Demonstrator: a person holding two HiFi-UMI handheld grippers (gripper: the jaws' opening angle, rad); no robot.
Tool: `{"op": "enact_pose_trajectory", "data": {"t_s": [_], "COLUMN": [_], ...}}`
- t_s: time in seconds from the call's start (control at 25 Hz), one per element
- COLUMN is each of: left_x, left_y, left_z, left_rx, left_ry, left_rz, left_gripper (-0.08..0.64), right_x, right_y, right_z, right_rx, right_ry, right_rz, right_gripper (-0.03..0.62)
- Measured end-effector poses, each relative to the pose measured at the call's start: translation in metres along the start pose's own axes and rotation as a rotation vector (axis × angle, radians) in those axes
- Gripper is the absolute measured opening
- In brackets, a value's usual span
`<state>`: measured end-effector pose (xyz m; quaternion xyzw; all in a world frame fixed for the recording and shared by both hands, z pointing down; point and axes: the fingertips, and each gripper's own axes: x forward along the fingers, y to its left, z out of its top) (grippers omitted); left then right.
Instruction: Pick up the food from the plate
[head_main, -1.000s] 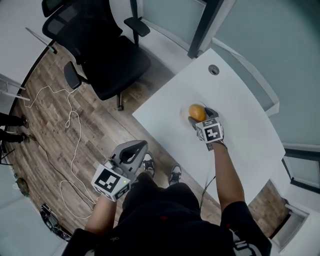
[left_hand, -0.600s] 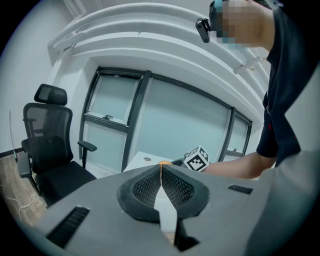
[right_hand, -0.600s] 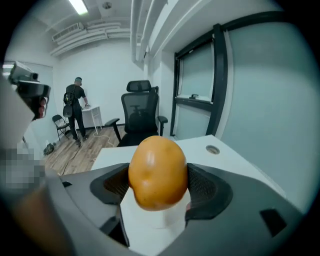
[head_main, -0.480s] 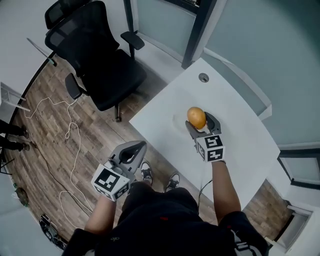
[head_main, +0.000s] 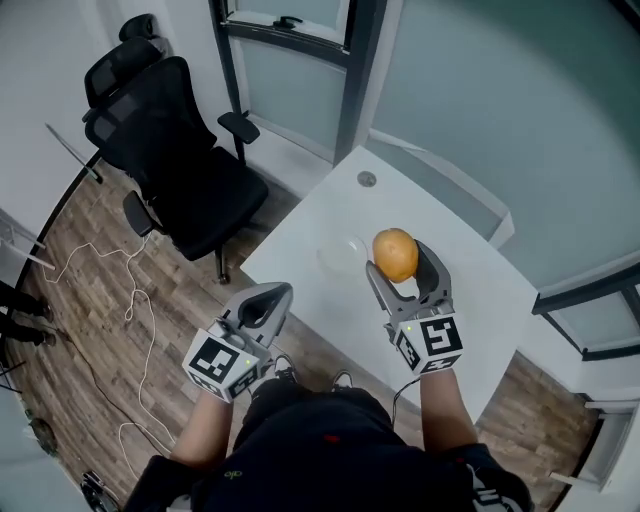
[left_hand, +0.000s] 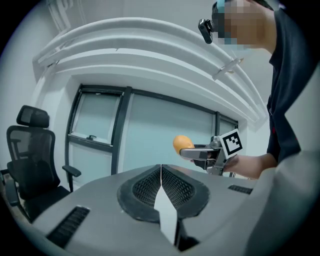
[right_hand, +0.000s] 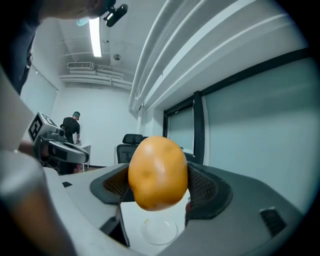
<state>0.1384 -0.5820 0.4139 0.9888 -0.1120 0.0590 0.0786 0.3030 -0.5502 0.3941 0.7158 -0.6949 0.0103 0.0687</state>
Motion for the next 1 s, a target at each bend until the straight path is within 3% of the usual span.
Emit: {"op": "enact_pose_trajectory", "data": {"t_s": [0.2, 0.52, 1.0], "left_x": [0.008, 0.007, -0.002], "left_y": [-0.023, -0.036, -0.033], "left_z": [0.035, 0.061, 0.063], "left_rx": [0.081, 0.136, 0.127], "left_ry": [-0.055, -0.116, -0.114], "left_rz": [-0.026, -0.041, -0.021], "left_gripper": [0.023, 0.023, 0.023], "right_x": [-0.051, -0.093, -0.089], "right_y": [-0.003, -0.011, -0.006], "right_z": [0.039, 0.069, 0.074], "right_rx": [-0.034, -0.06, -0.065], "right_ry": [-0.097, -0.17, -0.167], "right_rz": [-0.042, -0.103, -0.091], "right_gripper": [0.357, 0.357, 0.357]}}
